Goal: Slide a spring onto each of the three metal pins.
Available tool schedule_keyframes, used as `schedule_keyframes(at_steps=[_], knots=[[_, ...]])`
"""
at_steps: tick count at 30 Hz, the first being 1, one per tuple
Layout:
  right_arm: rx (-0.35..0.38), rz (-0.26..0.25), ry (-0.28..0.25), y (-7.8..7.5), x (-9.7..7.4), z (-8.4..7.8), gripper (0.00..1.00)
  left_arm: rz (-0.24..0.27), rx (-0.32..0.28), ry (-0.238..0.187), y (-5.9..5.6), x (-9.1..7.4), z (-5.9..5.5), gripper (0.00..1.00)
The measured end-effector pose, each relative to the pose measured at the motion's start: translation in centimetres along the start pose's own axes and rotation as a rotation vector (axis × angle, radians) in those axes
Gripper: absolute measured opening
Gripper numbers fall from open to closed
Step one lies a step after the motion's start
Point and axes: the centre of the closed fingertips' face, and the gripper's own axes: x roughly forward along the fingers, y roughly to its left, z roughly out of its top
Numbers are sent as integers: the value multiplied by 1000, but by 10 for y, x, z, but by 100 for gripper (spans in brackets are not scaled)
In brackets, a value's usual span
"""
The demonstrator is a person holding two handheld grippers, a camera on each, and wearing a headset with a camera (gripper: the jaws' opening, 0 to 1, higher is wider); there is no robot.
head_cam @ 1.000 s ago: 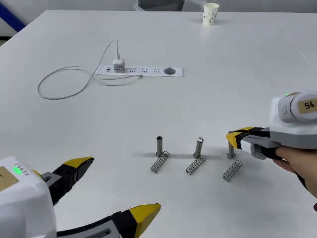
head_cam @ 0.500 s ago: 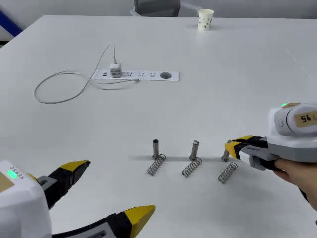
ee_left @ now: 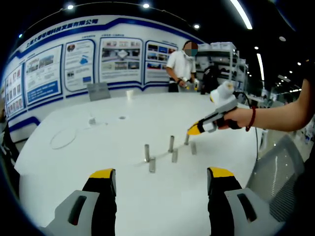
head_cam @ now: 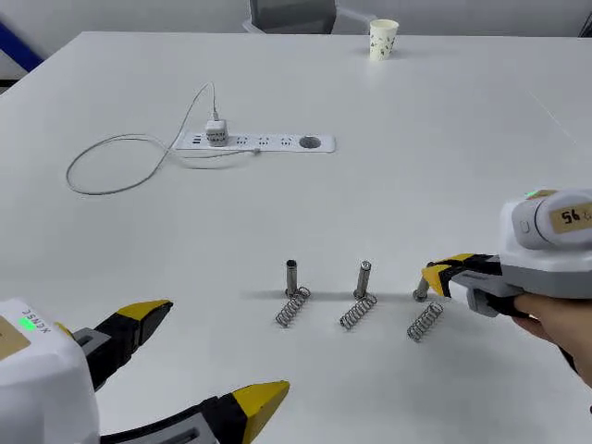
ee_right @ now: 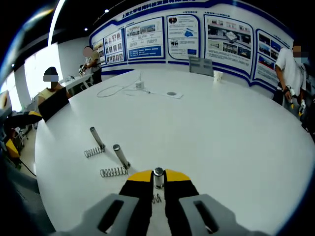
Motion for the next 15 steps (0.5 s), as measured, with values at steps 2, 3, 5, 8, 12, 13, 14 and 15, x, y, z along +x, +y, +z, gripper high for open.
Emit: schedule_keyframes(at_steps=[2,3,5,8,12,13,14,15], knots=[[-7,2,3,1,-1,0,9,2,4,2,0,0,0,77],[-11,6,4,2,-1,0,9,2,3,1,0,0,0,77],[-22,5,8,2,-2,-1,9,-2,0,-1,0,1,0,76],[-27,8,7,3,-2,0,9,-4,3,6,-1,2,-1,75],[-19,21,-13,3,-3,3,16,-8,1,7,-2,4,-1,74],[-17,18,-18,3,-4,4,17,-9,3,6,-2,4,-1,74],[-21,17,-18,3,-5,5,17,-9,3,7,-2,4,-1,74],[-21,18,-21,3,-6,6,17,-9,4,8,-2,5,-1,73]])
